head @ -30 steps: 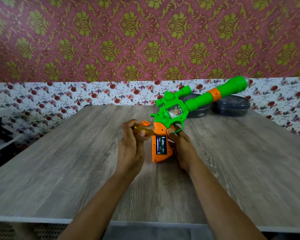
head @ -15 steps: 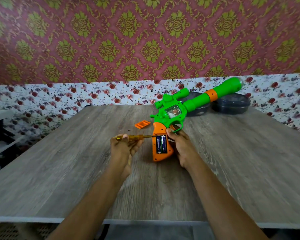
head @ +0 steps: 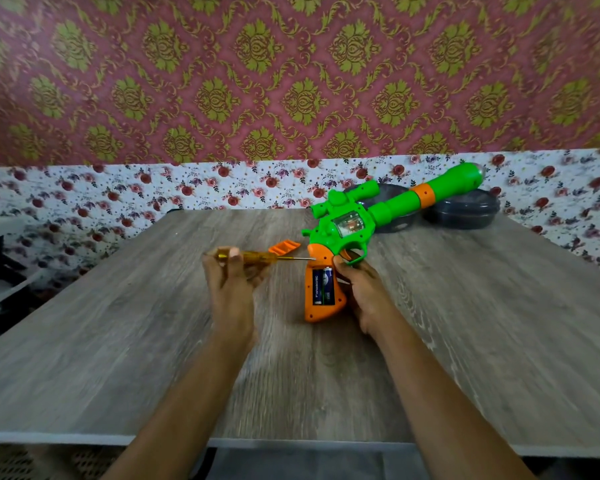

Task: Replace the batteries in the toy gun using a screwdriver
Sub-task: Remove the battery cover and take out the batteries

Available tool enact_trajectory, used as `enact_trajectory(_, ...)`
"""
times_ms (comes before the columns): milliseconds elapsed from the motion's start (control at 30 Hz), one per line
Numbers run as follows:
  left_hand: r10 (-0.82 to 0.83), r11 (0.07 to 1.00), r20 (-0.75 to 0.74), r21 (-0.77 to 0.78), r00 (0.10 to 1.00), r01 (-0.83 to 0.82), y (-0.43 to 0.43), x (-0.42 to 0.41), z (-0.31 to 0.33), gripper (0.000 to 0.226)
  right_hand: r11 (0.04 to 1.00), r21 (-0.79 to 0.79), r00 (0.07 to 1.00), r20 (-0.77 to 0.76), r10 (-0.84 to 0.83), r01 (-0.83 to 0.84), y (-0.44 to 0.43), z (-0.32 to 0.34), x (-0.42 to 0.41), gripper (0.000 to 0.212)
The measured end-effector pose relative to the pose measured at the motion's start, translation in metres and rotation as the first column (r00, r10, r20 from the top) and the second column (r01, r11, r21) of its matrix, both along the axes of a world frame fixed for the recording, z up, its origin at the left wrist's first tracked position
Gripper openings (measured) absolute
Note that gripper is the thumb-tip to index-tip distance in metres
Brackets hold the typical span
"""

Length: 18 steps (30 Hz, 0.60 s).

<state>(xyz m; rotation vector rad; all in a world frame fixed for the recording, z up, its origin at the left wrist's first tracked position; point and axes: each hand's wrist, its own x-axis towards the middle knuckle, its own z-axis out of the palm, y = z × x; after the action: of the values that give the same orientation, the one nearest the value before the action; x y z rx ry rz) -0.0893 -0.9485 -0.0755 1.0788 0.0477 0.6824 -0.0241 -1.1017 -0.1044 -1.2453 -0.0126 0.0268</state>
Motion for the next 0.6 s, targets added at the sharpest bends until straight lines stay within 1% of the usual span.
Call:
enact_trajectory(33,0.051,0.997,0.081,0.056,0.995,-0.056,0.000,-0.002,0.002,0.018,1.000,-0.005,1.000,0.009,0.008,-0.008,0.000,0.000,0.000,0.014)
enact_trajectory(100,0.086,0.977,0.254,0.170,0.963,-0.132,-0.001,-0.007,0.005,0.015,0.999,-0.017,0.999,0.038,0.033,-0.032,0.001,0.000,0.000,0.022)
enact_trajectory(167,0.077,0.926,0.346,0.323,0.935,-0.196,-0.006,-0.011,0.007,0.014,0.998,-0.023,0.996,0.068,0.053,-0.051,0.001,0.000,-0.002,0.027)
enact_trajectory(200,0.077,0.882,0.367,0.408,0.927,-0.235,-0.009,-0.012,0.007,0.018,0.998,-0.031,0.995,0.081,0.059,-0.057,0.001,0.000,-0.002,0.028)
enact_trajectory(233,0.086,0.816,0.379,0.504,0.921,-0.284,-0.012,-0.013,0.008,0.022,0.997,-0.038,0.994,0.090,0.066,-0.062,0.001,0.000,-0.003,0.028)
enact_trajectory(267,0.091,0.721,0.388,0.609,0.917,-0.329,-0.016,-0.011,0.009,0.024,0.997,-0.045,0.993,0.094,0.069,-0.065,0.000,0.000,-0.003,0.028)
enact_trajectory(300,0.082,0.603,0.387,0.714,0.918,-0.355,-0.019,-0.008,0.011,0.024,0.997,-0.042,0.993,0.094,0.071,-0.067,0.000,0.000,-0.003,0.029)
enact_trajectory(333,0.067,0.467,0.367,0.810,0.928,-0.355,-0.022,-0.004,0.014,0.020,0.997,-0.034,0.994,0.091,0.067,-0.064,0.000,-0.001,-0.002,0.030)
enact_trajectory(367,0.061,0.321,0.333,0.886,0.941,-0.335,-0.025,-0.001,0.018,0.021,0.998,-0.023,0.994,0.085,0.063,-0.061,0.000,0.000,-0.003,0.029)
enact_trajectory(400,0.060,0.175,0.289,0.939,0.955,-0.295,-0.026,0.003,0.020,0.026,0.998,-0.015,0.995,0.085,0.061,-0.060,0.001,-0.001,-0.002,0.028)
enact_trajectory(433,0.073,0.064,0.236,0.968,0.969,-0.241,-0.027,0.005,0.020,0.029,0.998,-0.005,0.994,0.089,0.061,-0.060,0.001,-0.001,-0.002,0.026)
enact_trajectory(467,0.097,-0.009,0.185,0.983,0.978,-0.185,-0.027,0.008,0.018,0.030,0.998,0.003,0.993,0.097,0.062,-0.063,0.001,0.000,-0.002,0.025)
enact_trajectory(500,0.118,-0.053,0.132,0.991,0.984,-0.126,-0.027,0.007,0.016,0.032,0.998,0.013,0.994,0.097,0.058,-0.059,0.001,-0.001,-0.001,0.025)
enact_trajectory(533,0.126,-0.069,0.089,0.994,0.988,-0.081,-0.027,0.006,0.011,0.035,0.998,0.023,0.995,0.091,0.051,-0.053,0.001,-0.002,0.000,0.024)
enact_trajectory(600,0.108,-0.037,0.045,0.998,0.993,-0.041,-0.026,0.005,0.001,0.041,0.998,0.045,0.996,0.082,0.043,-0.047,0.000,-0.002,0.002,0.021)
